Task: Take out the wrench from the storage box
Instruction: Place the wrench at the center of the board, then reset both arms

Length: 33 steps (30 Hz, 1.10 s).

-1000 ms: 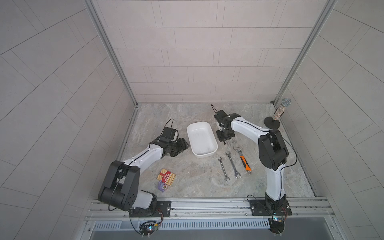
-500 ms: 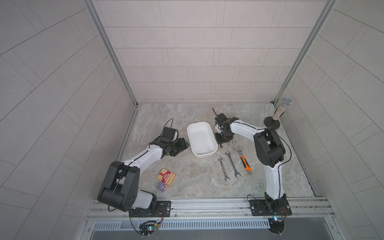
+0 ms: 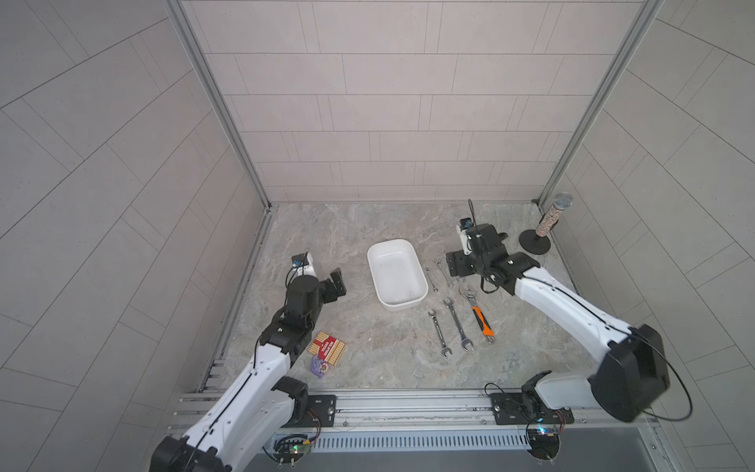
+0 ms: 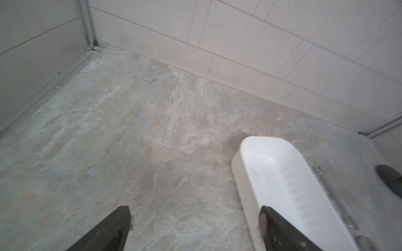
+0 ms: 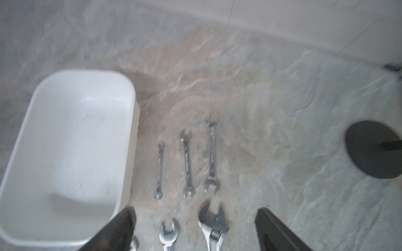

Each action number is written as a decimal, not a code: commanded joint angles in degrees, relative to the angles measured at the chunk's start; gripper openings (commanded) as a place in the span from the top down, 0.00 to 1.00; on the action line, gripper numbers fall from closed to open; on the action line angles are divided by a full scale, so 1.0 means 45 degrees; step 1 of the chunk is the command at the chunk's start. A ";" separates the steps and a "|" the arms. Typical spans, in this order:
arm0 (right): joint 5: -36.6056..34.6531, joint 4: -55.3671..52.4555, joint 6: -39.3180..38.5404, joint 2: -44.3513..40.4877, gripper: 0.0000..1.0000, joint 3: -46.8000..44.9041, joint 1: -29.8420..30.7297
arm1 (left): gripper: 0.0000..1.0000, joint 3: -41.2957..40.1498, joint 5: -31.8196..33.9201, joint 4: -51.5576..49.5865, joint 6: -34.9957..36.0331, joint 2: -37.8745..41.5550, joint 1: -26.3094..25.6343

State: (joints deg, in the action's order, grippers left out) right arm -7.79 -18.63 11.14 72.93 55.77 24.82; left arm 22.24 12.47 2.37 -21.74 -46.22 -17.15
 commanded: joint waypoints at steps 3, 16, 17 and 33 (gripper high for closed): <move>-0.2501 0.7997 -0.3345 -0.1475 0.00 -0.5051 -0.0256 | 0.00 0.0465 0.2104 0.1990 0.4541 -0.1135 0.1173; -0.0566 1.5551 -0.1614 0.2799 0.00 -0.7814 -0.5071 | 0.00 0.1522 -0.2560 0.4939 0.5481 -0.7265 0.4105; -0.0429 1.6717 -0.1422 0.3589 0.00 -0.8043 -0.5243 | 0.00 0.1632 -0.2481 0.5018 0.5303 -0.7454 0.4225; 0.0460 1.6174 -0.1516 0.3733 0.00 -0.7695 -0.5443 | 0.00 -0.0180 -0.2678 0.8415 0.4433 -0.6882 0.4184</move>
State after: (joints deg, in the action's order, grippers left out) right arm -6.24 52.14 3.90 89.54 21.39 0.40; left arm 24.16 -0.38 33.89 0.73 -79.46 2.09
